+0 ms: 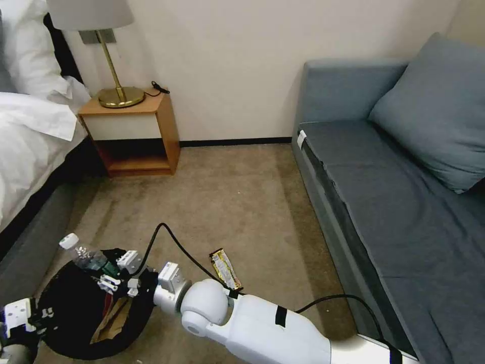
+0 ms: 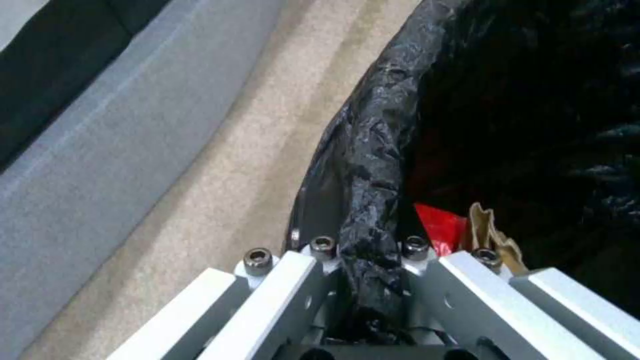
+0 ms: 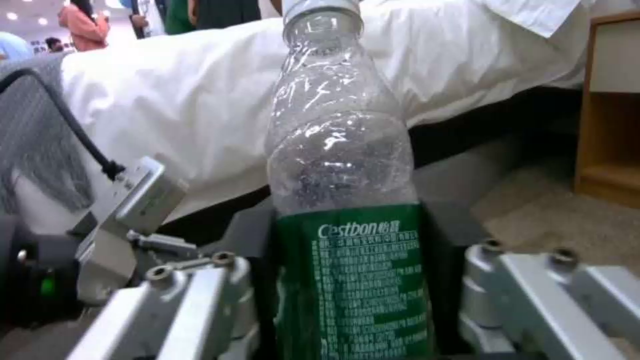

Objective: Pick up the trash bin, then pick up the garbage on the floor and place it into the trash bin.

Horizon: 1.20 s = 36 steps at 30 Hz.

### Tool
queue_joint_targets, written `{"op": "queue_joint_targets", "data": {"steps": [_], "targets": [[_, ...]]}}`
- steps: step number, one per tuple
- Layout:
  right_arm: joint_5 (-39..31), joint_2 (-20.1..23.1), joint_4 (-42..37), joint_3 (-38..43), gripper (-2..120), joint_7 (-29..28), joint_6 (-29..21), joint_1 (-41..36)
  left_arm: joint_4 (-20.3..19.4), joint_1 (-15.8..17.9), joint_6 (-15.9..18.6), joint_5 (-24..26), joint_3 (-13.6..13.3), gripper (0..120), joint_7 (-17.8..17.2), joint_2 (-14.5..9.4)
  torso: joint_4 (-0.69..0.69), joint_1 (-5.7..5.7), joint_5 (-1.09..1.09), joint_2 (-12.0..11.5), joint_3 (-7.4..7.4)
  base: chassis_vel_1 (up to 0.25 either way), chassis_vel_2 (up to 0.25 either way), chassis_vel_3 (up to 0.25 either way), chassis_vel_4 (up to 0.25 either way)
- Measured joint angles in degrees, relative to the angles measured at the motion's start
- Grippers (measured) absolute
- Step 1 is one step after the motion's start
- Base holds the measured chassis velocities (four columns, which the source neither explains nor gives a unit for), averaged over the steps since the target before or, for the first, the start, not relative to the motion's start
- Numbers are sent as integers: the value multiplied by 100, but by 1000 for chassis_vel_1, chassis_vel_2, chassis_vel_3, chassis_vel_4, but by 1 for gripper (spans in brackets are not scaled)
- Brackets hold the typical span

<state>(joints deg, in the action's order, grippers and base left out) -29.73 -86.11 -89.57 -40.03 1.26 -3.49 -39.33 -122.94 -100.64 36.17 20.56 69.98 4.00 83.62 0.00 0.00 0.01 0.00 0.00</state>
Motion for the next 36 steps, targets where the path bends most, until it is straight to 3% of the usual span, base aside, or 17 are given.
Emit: {"op": "queue_joint_targets", "data": {"steps": [12, 15, 18, 22, 26, 36], "targets": [[246, -22, -3, -15, 96, -35, -38, -94, 0, 18, -1, 4, -6, 3, 0, -10, -1, 0, 0, 0, 0, 0, 0, 0, 0], [338, 21, -58, 74, 99, -77, -89, -156, 8, 29, -1, 6, -1, 3, 0, -21, -1, 0, -1, 0, 0, 0, 0, 0, 0], [858, 187, -229, 351, 100, -85, -354, -378, 47, 47, -2, 19, 16, 3, 1, -39, -1, 0, -1, 0, 0, 0, 0, 0, 0], [1740, 814, -651, 1149, 100, -101, -199, -1072, 117, 99, -1, 35, 28, 3, -4, -91, 1, 0, -2, 0, 0, 0, 0, 0, 0], [1952, 1271, -965, 1748, 100, 7, 51, -1544, 129, 141, 8, 37, 5, 3, -9, -121, 1, 0, -3, 0, 0, 0, 0, 0, 0], [2157, 1831, -1450, 2676, 100, 239, 477, -2459, 202, 189, 22, 80, 59, 3, -9, -199, 0, -1, -2, 0, 1, 0, 0, 0, 0]]}}
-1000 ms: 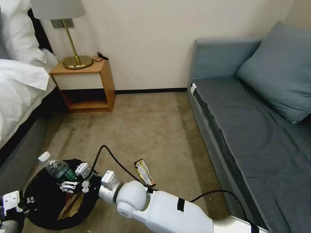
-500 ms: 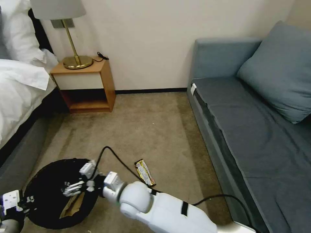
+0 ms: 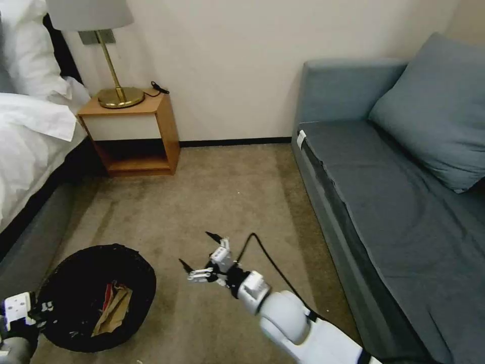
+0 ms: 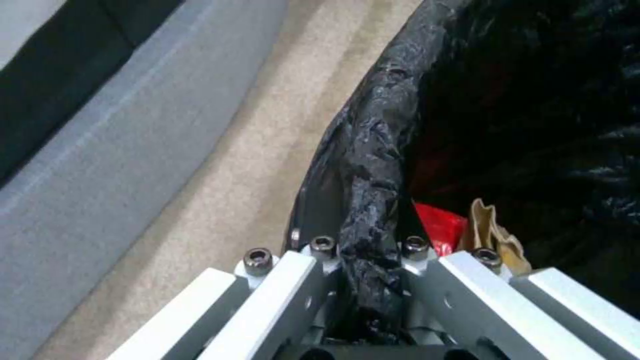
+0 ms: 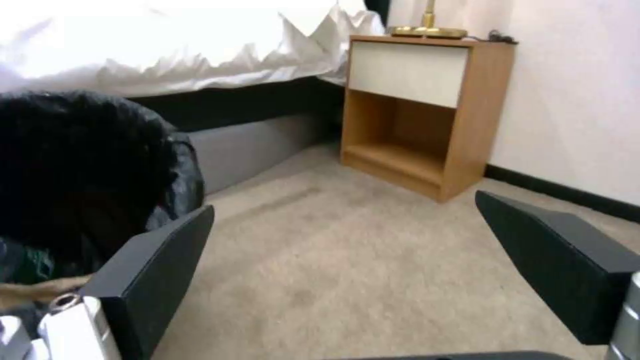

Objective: Pick up the trash bin, then pick up the garbage on the floor and place it into the trash bin.

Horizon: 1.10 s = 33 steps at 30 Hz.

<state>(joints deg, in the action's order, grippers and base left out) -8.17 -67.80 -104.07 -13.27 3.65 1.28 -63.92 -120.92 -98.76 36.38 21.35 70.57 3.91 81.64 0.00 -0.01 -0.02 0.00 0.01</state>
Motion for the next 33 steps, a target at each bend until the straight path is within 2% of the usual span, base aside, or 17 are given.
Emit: {"op": "queue_joint_targets", "data": {"steps": [5, 14, 33], "targets": [[102, 97, 14, 191, 100, 122, 237, -333, 26, 3, 0, 38, 44, 3, 0, -57, 0, 0, 0, 0, 0, 0, 0, 0, 0], [300, 63, 132, 295, 100, 173, 272, -546, 20, 2, 0, 46, 44, 3, -1, -73, -1, 0, 1, 0, 0, -25, 19, 16, -23], [385, 185, 267, 214, 100, 182, 59, -571, -30, 18, -6, 71, 84, 3, 1, -126, 0, 0, 2, 0, 0, -117, 124, 124, -118]]}}
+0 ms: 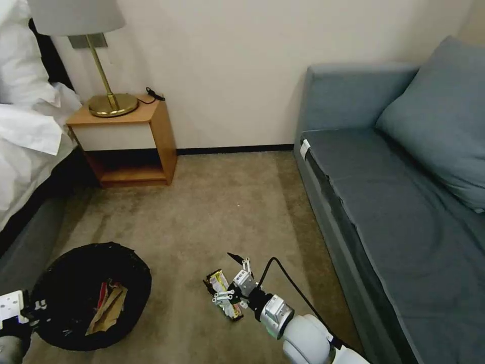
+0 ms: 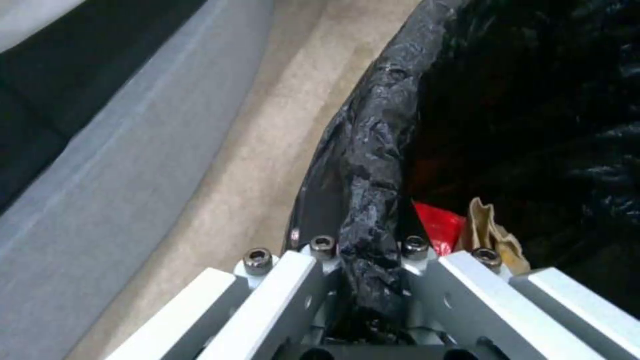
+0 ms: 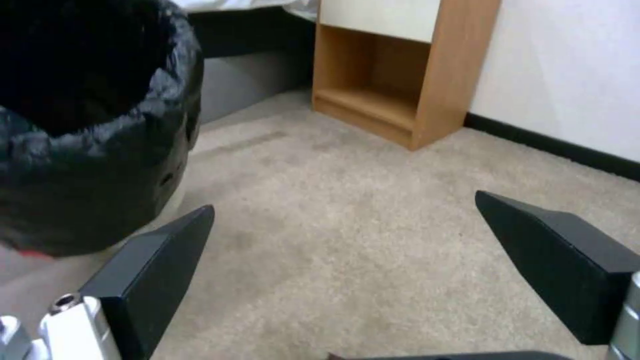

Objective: Pick up the trash bin, then pick up the garbage on the floor and place it into the trash bin.

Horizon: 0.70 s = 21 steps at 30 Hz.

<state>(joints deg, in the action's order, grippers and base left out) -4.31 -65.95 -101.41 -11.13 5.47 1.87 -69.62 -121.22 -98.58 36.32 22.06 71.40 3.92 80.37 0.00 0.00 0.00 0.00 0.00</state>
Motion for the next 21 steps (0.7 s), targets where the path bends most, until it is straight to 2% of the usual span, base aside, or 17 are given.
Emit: {"op": "queue_joint_targets", "data": {"steps": [12, 15, 16, 20, 21], "targets": [[47, 82, 285, -232, 100, -151, -149, 304, -26, 53, 51, 61, 37, 3, 2, -57, -1, 0, -1, 0, 0, -119, 122, 118, -120], [-176, 210, 326, -422, 100, -243, -653, 518, -52, 38, 57, 70, 39, 3, 2, -56, 1, 1, 0, 0, -1, -111, 90, 121, -114], [-176, 210, 326, -422, 100, -243, -653, 518, -52, 38, 57, 70, 39, 3, 2, -56, 1, 1, 0, 0, -1, -92, 66, 103, -106], [-920, 405, 320, -771, 100, -412, -1793, 846, -54, 10, 58, 77, 51, 3, 2, -71, 0, 0, -1, 0, -1, -35, 35, 33, -29], [-920, 405, 320, -771, 100, -412, -1793, 846, -54, 10, 58, 77, 51, 3, 2, -71, 0, 0, -1, 0, -1, 0, 0, 0, 0]]}}
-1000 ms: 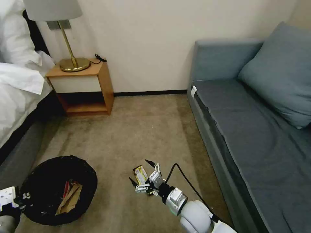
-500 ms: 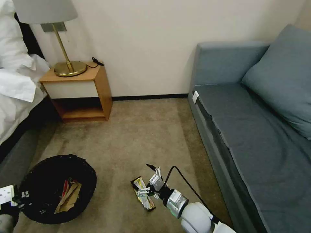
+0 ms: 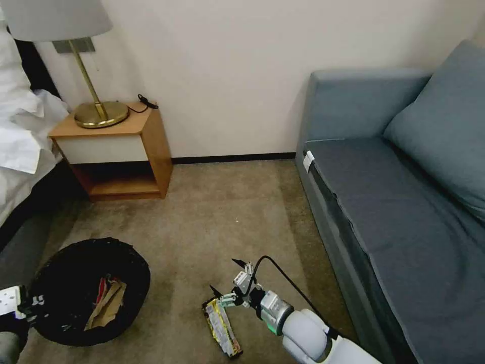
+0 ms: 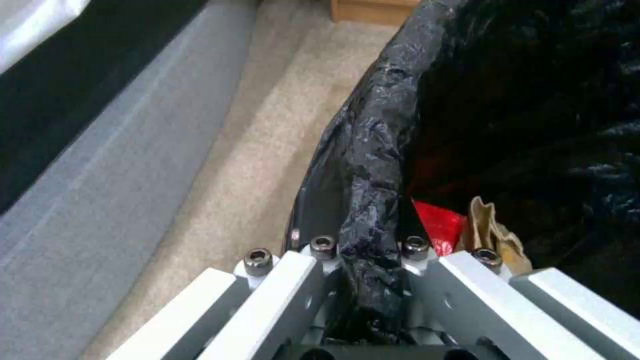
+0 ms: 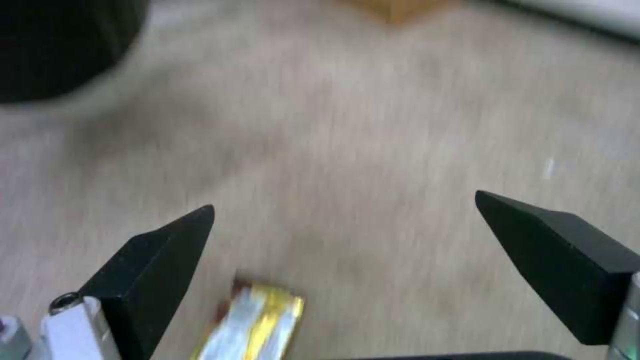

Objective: Pick up the trash bin, then pick up the garbage on the floor and place it into the trash bin.

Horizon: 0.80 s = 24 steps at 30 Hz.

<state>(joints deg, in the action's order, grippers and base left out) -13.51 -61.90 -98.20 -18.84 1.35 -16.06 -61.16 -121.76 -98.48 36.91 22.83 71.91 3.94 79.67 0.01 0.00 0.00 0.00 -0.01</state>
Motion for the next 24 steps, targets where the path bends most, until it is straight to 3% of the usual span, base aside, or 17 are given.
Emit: {"op": "queue_joint_targets", "data": {"steps": [3, 8, 17, 24], "targets": [[-736, 82, 44, -376, 100, -158, -932, 383, -1, 2, 1, 5, 3, 3, -1, -18, -1, 0, 0, 0, 0, 0, 0, 0, 0], [-1520, -19, 379, -994, 100, -233, -1558, 1088, 58, 22, 1, 12, 3, 3, 4, -24, -1, 0, 1, 0, 0, 0, 0, 0, 0], [-2330, -429, 1140, -1866, 100, -407, -2061, 2036, 12, -50, -24, -11, 111, 3, -45, -44, -3, 0, 0, 0, 0, 0, 0, 0, 0], [-2696, -552, 1302, -2079, 100, -545, -2344, 2071, -59, -61, 26, -11, 82, 3, -31, -1, -1, 0, 1, 0, 0, 0, 0, 0, 0]]}}
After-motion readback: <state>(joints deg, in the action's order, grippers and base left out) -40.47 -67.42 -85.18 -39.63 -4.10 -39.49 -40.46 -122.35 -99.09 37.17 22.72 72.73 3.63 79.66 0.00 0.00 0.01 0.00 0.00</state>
